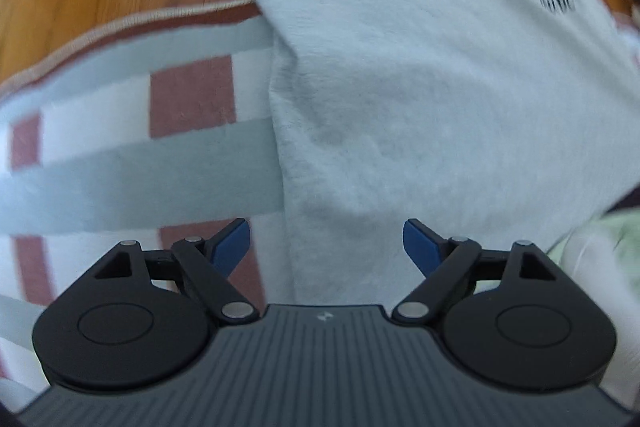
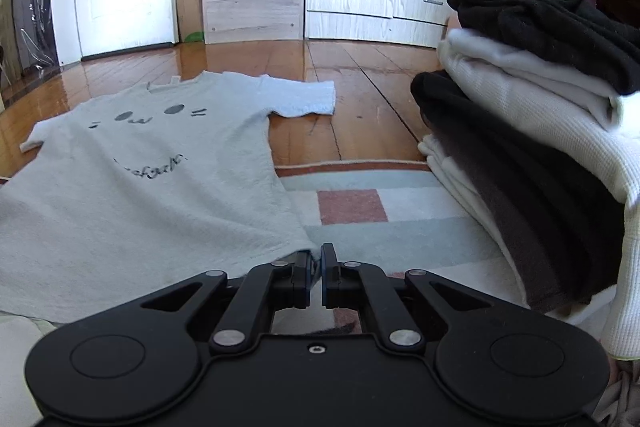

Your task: Fold clothes

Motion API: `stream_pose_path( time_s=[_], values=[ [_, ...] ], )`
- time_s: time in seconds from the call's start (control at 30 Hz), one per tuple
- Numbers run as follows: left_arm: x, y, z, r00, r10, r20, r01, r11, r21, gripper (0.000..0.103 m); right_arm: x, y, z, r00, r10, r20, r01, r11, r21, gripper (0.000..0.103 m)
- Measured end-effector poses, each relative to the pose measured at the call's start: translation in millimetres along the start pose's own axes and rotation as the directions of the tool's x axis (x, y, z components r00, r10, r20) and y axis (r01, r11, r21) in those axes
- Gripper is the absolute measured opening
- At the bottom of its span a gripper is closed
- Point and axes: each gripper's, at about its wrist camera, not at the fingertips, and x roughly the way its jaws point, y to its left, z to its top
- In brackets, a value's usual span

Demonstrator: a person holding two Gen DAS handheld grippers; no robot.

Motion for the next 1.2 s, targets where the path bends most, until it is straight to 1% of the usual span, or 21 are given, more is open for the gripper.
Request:
stream_pose_path(
  time_s=[0.07, 0.17, 0.23, 0.27, 0.3, 0.37, 0.4, 0.43, 0.5, 0.53, 0.57, 0.6, 0.67, 0.77, 0.83, 0.87, 0.9, 0.93, 1.03, 1.13, 1.2],
  values=[
    [8.1, 5.0, 0.6, 0.999, -0.04, -0.013, 0.04, 0.998, -0.043, 0.084, 3.1, -1.9, -1.9, 1.0, -0.002, -0.015, 0.003, 1.0, 0.011, 0.004],
    [17.6, -1.8, -1.5, 0.996, -0.083, -0.029, 0.083, 0.997, -0.01, 0.082, 6.7, -1.5, -5.7, 0.999, -0.008, -0.032, 0.008, 1.0, 0.004, 0.004],
    [16.8, -11.0, -3.9, 0.997, -0.077, -0.013, 0.078, 0.996, 0.034, 0.059, 11.2, -1.3, -8.2, 0.999, -0.008, -0.053, 0.008, 1.0, -0.002, 0.004],
    [15.4, -14.6, -5.2, 0.996, -0.085, -0.005, 0.085, 0.995, 0.048, 0.006, 14.2, -1.4, -9.2, 0.998, -0.007, -0.066, 0.007, 1.0, -0.003, 0.004],
    [11.0, -15.2, -6.8, 0.992, -0.123, 0.001, 0.122, 0.992, 0.039, 0.003, 16.5, -1.6, -8.6, 0.997, 0.002, -0.074, -0.002, 1.0, -0.002, 0.004],
    [-1.9, -12.6, -10.1, 0.984, -0.178, 0.028, 0.178, 0.984, 0.003, 0.003, 11.7, -2.8, -0.4, 0.996, 0.067, -0.05, -0.067, 0.998, 0.008, 0.004],
    [-9.5, -10.8, -13.1, 0.982, -0.184, 0.043, 0.185, 0.983, -0.011, 0.003, 0.0, -6.8, 5.7, 0.991, 0.137, 0.009, -0.137, 0.99, 0.027, 0.004],
    [-16.2, -9.2, -16.1, 0.981, -0.188, 0.054, 0.189, 0.982, -0.022, 0.003, -15.0, -14.3, 10.4, 0.972, 0.219, 0.083, -0.225, 0.972, 0.072, 0.004],
    [-22.5, -7.3, -21.5, 0.983, -0.176, 0.049, 0.178, 0.984, -0.032, 0.003, -26.8, -29.7, 10.2, 0.95, 0.281, 0.133, -0.3, 0.941, 0.156, 0.003],
    [-20.2, -8.1, -23.4, 0.986, -0.165, 0.033, 0.167, 0.985, -0.034, 0.003, -13.8, -31.7, 3.7, 0.973, 0.222, 0.056, -0.229, 0.961, 0.156, 0.003],
    [-17.9, -8.8, -25.4, 0.988, -0.155, 0.018, 0.155, 0.987, -0.036, 0.003, -0.8, -33.8, -2.8, 0.987, 0.161, -0.021, -0.156, 0.976, 0.151, 0.003],
    [-15.0, -10.0, -27.0, 0.99, -0.139, 0.0, 0.139, 0.99, -0.037, 0.004, 11.6, -35.5, -9.3, 0.99, 0.105, -0.096, -0.091, 0.986, 0.142, 0.003],
    [-5.7, -14.2, -28.3, 0.996, -0.081, -0.048, 0.079, 0.996, -0.028, 0.004, 28.5, -35.2, -21.0, 0.976, 0.072, -0.207, -0.043, 0.989, 0.14, 0.003],
    [4.8, -18.6, -29.7, 0.995, -0.02, -0.101, 0.018, 1.0, -0.024, 0.006, 17.2, -23.7, -17.3, 0.988, 0.061, -0.144, -0.05, 0.996, 0.077, 0.004],
    [7.8, -21.6, -31.4, 0.993, -0.014, -0.119, 0.011, 1.0, -0.025, 0.009, 13.7, -25.6, -13.7, 0.992, 0.055, -0.113, -0.048, 0.997, 0.066, 0.005],
    [8.9, -23.6, -32.4, 0.992, -0.009, -0.126, 0.007, 1.0, -0.019, 0.009, 11.9, -26.6, -11.9, 0.994, 0.052, -0.097, -0.047, 0.997, 0.06, 0.007],
    [9.6, -27.7, -34.3, 0.991, 0.003, -0.136, -0.003, 1.0, 0.0, 0.009, 11.2, -28.0, -10.5, 0.995, 0.05, -0.09, -0.045, 0.997, 0.057, 0.016],
    [10.1, -33.0, -36.6, 0.989, 0.019, -0.147, -0.015, 0.999, 0.028, 0.009, 15.7, -31.3, -11.6, 0.99, 0.05, -0.133, -0.041, 0.997, 0.066, 0.02],
    [10.0, -50.5, -43.8, 0.982, 0.099, -0.163, -0.079, 0.989, 0.123, 0.009, 20.4, -35.9, -18.5, 0.97, 0.063, -0.235, -0.053, 0.997, 0.048, 0.02],
    [6.0, -65.3, -48.0, 0.975, 0.174, -0.14, -0.145, 0.971, 0.191, 0.009, 13.0, -43.3, -17.5, 0.964, 0.088, -0.251, -0.075, 0.995, 0.064, 0.021],
    [-2.9, -71.1, -48.5, 0.973, 0.213, -0.083, -0.193, 0.96, 0.203, 0.01, 6.4, -49.6, -10.7, 0.961, 0.124, -0.248, -0.104, 0.99, 0.091, 0.026]
  ],
)
